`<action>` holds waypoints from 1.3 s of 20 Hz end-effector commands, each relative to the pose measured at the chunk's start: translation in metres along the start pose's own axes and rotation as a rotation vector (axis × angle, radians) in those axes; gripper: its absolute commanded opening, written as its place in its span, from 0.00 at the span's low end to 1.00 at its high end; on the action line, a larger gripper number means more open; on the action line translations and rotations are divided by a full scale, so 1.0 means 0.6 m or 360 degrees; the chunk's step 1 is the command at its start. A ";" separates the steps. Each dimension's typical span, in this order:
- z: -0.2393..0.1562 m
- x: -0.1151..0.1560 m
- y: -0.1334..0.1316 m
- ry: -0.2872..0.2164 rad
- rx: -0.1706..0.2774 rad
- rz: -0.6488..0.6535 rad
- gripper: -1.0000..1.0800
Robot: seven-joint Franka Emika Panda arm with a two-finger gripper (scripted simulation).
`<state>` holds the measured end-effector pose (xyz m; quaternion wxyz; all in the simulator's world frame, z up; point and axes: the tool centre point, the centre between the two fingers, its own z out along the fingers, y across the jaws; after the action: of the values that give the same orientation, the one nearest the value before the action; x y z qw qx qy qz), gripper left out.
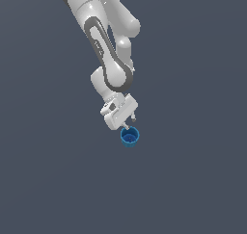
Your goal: Pick up the object and move it to a goal position.
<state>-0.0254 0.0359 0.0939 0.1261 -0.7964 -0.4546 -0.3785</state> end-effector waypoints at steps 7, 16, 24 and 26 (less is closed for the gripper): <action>0.029 -0.001 -0.001 -0.0001 0.0000 -0.0001 0.62; 0.041 -0.002 -0.002 -0.0002 0.0000 -0.0001 0.00; 0.041 0.003 -0.001 0.0003 0.0000 -0.0006 0.00; 0.040 0.004 0.001 0.0003 0.0000 -0.0006 0.00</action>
<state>-0.0130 0.0505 0.0783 0.1259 -0.7952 -0.4560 -0.3793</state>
